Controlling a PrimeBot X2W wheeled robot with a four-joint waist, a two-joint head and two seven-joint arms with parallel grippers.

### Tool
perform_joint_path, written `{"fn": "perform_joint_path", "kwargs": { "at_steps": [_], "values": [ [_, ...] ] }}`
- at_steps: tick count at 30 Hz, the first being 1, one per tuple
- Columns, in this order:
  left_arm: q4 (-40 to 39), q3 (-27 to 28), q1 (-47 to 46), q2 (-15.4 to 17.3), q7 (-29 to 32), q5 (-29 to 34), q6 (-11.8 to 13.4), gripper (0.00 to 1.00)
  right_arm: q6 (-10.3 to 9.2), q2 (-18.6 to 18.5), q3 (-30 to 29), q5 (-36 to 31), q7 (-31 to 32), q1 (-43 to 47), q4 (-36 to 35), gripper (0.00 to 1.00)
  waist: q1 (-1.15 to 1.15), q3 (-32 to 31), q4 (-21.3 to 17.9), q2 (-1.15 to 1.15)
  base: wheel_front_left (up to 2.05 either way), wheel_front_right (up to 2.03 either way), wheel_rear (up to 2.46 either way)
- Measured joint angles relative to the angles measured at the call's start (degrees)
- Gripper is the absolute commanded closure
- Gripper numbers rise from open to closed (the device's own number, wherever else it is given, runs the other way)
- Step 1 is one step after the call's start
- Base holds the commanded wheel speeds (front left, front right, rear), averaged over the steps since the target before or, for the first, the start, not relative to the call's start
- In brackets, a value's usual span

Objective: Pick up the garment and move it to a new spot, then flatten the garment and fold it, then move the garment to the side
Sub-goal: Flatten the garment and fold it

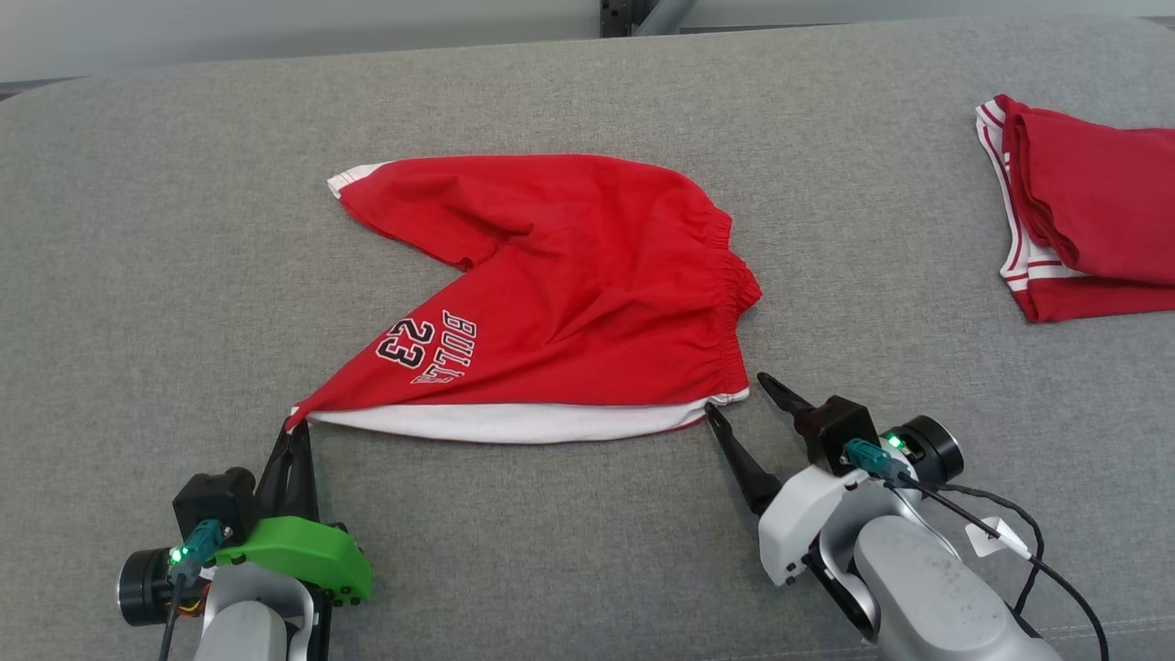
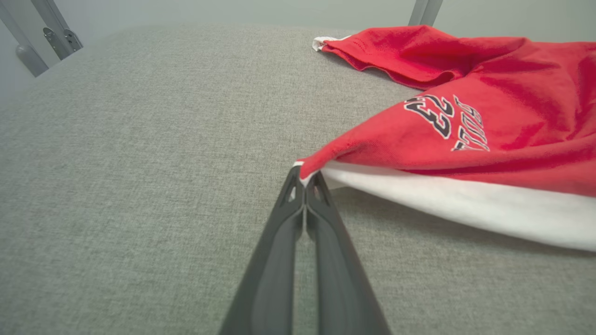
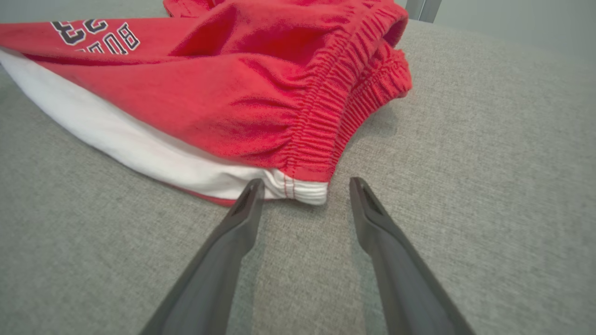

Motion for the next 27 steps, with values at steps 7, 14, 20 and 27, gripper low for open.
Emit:
{"fn": "perform_joint_path", "kwargs": {
  "at_steps": [7,14,20,27],
  "values": [
    [0.03,0.26,-0.57,-0.04,-0.01,0.05,-0.1,1.0,0.0,-0.16,2.8,1.2,0.0,-1.76,1.21,0.52,0.0,0.82,0.47,0.0,0.0,0.0,0.0],
    [0.02,0.38,-0.7,-0.07,0.0,0.21,-0.3,1.0,0.0,-0.48,4.27,2.32,0.0,-2.7,1.93,1.0,0.0,1.04,0.64,0.0,0.0,0.0,0.0],
    [-2.56,0.41,-0.63,-0.1,0.0,-0.83,-1.07,1.0,0.0,-1.09,3.78,5.88,0.01,-2.63,-1.37,1.0,0.0,0.3,0.41,0.0,0.0,0.0,0.0],
    [-11.24,-0.74,0.79,-0.14,0.0,-7.79,-2.53,1.0,0.0,-3.15,1.19,10.76,0.0,-0.64,-12.67,1.0,0.0,-1.81,-0.36,0.0,0.0,0.0,0.0]
  ]
}}
